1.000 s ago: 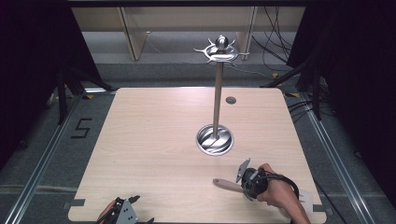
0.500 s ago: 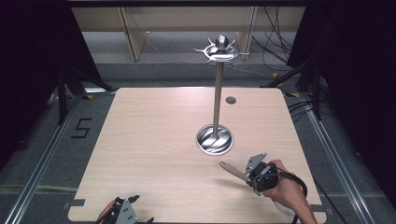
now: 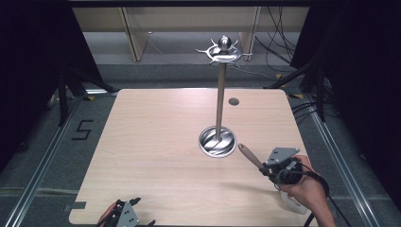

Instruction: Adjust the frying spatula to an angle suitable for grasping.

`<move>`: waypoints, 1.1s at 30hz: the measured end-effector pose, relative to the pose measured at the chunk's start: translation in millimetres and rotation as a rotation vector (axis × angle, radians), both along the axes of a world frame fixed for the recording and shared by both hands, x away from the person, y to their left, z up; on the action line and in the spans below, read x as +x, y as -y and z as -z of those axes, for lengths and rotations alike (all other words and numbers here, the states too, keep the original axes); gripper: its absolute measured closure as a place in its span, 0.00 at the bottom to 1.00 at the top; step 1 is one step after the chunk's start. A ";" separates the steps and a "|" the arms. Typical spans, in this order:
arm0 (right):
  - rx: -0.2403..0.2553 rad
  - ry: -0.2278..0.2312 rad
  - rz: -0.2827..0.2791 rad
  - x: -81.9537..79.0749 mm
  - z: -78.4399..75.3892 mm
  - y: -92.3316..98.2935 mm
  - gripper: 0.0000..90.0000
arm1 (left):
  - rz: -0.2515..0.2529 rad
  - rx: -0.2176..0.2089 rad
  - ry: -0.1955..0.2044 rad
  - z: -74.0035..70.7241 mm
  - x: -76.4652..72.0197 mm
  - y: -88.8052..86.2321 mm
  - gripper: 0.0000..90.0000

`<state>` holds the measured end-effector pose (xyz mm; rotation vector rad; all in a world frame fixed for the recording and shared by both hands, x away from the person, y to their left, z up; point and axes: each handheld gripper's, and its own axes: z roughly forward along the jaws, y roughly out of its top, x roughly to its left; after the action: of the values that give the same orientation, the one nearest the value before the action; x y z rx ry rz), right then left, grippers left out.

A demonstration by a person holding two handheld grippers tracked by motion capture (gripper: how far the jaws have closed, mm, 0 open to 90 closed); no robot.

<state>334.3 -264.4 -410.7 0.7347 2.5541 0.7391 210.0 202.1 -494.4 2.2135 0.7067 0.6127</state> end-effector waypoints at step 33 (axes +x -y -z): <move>0.354 0.187 0.065 -5.8 -48.2 26.3 0.84 | -0.002 0.019 -0.012 0.8 0.1 1.0 0.21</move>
<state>328.5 -290.7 -362.5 0.8089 2.2466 1.1958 210.1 201.1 -495.2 2.2361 0.7128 0.6098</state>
